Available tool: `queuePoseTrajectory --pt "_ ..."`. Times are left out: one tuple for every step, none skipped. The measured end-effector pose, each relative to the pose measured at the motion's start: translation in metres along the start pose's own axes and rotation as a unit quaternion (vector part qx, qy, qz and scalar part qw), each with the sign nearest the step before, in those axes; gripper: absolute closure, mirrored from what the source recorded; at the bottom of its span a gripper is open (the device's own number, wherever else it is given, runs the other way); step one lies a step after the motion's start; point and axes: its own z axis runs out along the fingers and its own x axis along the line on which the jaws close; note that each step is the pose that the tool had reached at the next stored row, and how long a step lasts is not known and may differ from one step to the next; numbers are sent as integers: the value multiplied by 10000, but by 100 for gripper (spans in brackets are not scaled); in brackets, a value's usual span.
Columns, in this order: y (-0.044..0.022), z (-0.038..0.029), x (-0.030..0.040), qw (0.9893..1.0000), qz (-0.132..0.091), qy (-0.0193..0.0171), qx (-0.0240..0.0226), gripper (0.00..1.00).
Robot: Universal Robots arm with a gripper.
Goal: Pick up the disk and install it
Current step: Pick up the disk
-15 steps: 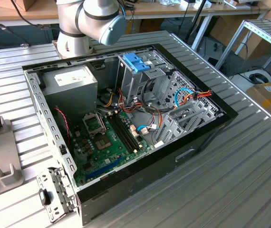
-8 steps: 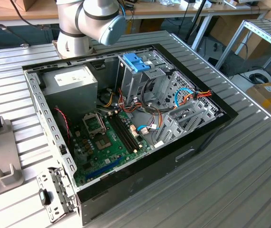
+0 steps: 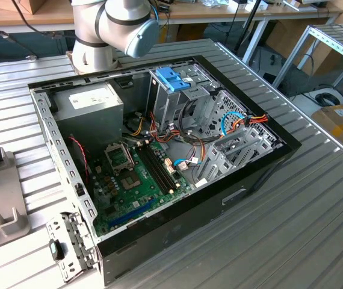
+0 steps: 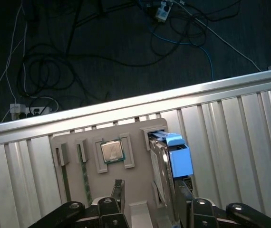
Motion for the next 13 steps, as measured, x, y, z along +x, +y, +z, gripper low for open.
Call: queuePoseTrajectory --pt "1 2 -3 10000 0 0 0 46" --pt "1 4 -5 10000 0 -1 0 46" --pt "1 6 -7 10000 0 -1 0 46" --pt "2 8 -10 10000 0 -2 0 46" --pt "2 10 -13 10000 0 -2 0 46" --pt "3 11 -15 10000 0 -3 0 46" --pt "3 13 -18 10000 0 -3 -1 46" --pt "4 15 -21 10000 0 -4 -1 46" --pt "4 17 -24 10000 0 -4 -1 46" --pt "6 21 -31 10000 0 -5 -1 46" --pt "7 24 -36 10000 0 -6 -1 46" --pt "7 26 -38 10000 0 -6 -1 46" --pt "8 28 -42 10000 0 -7 -1 46"
